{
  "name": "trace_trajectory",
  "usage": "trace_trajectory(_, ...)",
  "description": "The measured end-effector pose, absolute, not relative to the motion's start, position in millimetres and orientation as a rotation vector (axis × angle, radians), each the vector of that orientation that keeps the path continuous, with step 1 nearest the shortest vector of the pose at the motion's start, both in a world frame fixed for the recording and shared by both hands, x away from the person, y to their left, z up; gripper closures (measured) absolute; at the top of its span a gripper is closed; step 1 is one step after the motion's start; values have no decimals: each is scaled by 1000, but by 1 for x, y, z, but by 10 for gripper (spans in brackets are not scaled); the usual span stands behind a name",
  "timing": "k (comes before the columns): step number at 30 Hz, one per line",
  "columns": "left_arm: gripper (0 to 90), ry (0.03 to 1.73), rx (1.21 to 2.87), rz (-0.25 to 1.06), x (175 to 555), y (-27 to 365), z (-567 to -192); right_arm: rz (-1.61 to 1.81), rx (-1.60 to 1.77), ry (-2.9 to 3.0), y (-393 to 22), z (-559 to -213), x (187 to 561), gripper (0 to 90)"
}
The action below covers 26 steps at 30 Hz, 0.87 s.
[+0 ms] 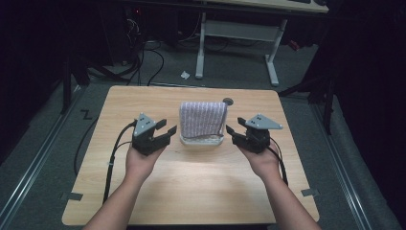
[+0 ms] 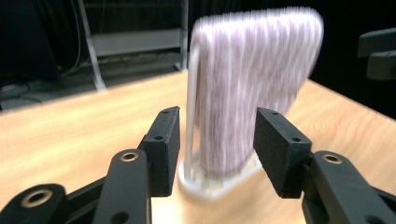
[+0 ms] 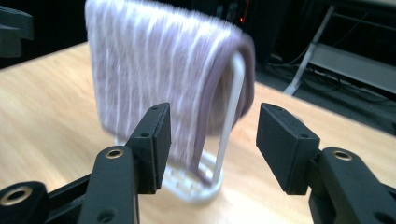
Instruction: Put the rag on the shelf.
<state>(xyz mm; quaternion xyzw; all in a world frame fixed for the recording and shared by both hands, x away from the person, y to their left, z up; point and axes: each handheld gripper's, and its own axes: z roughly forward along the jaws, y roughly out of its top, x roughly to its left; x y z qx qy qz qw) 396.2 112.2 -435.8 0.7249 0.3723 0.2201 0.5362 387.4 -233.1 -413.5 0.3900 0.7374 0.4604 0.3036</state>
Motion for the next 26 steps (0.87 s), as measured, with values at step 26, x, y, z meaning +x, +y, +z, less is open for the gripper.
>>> trace_trajectory(26, 443, 1004, 1868, 375, 326, 155, -519, 1053, 1173, 2096, -266, -526, 320, 375)
